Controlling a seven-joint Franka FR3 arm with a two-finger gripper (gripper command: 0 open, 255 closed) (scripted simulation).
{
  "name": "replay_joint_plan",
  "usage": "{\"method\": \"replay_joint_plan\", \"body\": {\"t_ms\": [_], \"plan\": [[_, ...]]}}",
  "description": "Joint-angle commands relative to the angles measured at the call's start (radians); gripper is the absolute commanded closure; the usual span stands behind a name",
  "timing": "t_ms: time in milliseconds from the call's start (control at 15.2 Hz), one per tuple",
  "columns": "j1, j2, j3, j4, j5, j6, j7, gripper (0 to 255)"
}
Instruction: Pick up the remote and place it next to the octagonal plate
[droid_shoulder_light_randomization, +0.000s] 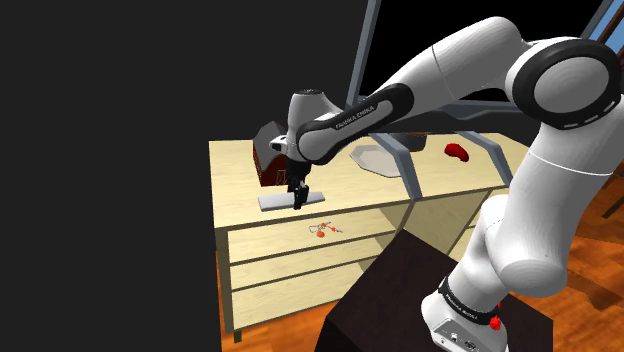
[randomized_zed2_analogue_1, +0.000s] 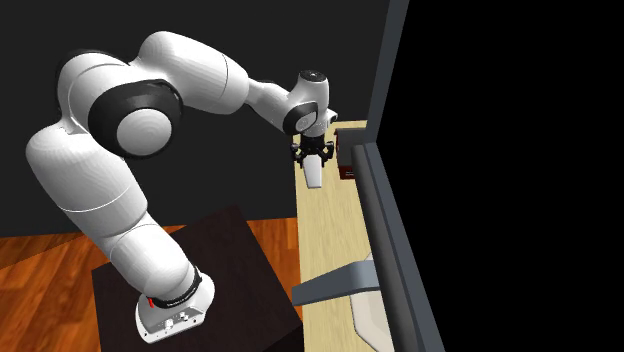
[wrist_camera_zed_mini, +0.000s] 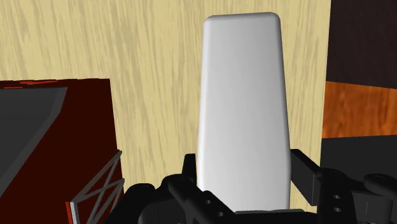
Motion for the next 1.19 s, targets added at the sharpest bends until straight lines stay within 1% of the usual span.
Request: {"method": "replay_joint_plan", "body": {"t_ms": [0,396,1122], "plan": [[0.0,0.0,0.0,0.0,0.0,0.0,0.0,255],[0.0,0.0,0.0,0.0,0.0,0.0,0.0,255],[0.001,-0.083,-0.001,0.06,-0.013,-0.142,0.01,255]]}}
